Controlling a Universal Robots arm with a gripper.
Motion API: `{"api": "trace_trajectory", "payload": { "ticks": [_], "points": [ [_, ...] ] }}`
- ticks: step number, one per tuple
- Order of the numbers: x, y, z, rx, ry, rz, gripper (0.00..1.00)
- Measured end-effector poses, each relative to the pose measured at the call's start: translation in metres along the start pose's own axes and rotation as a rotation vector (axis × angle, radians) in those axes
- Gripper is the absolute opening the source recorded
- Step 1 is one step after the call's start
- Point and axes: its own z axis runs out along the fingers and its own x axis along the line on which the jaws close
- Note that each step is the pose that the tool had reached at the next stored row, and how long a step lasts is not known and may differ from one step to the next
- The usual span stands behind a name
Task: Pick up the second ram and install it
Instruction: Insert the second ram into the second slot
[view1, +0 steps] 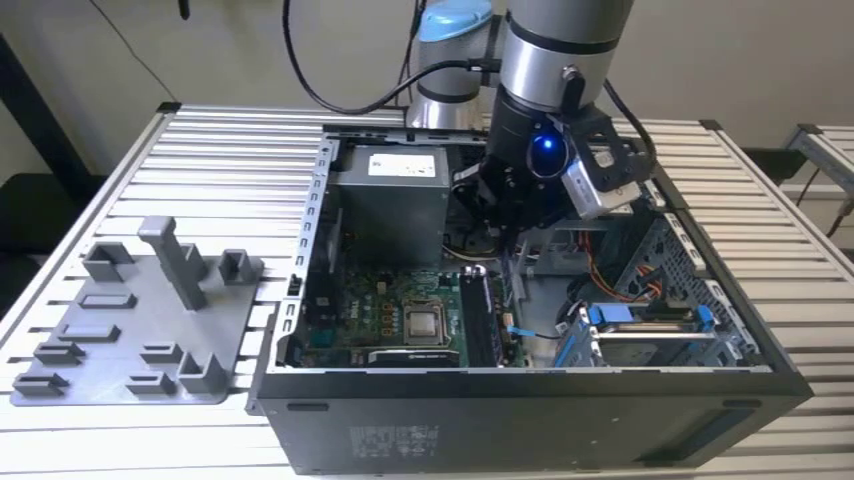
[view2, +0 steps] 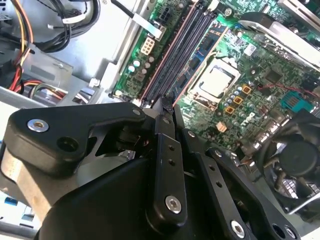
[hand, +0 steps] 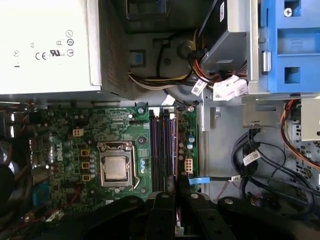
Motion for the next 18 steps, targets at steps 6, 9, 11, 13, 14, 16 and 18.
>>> {"api": "trace_trajectory", "payload": {
  "ticks": [6,9,11,13,14,16,18],
  "points": [
    [-0.0003,-0.0001,0.0070,0.0090,-0.0016,0.000,0.14],
    [0.0014,-0.0002,0.0124,0.0100,-0.0017,0.000,0.14],
    [0.0019,-0.0008,0.0161,0.0101,-0.0017,-0.005,0.14],
    [0.0029,-0.0014,0.0197,0.0101,-0.0015,-0.009,0.14],
    [0.0038,-0.0016,0.0215,0.0100,-0.0015,-0.009,0.14],
    [0.0047,-0.0017,0.0247,0.0105,-0.0014,-0.009,0.14],
    [0.0054,-0.0018,0.0283,0.0114,-0.0015,-0.010,0.14]
  ]
}}
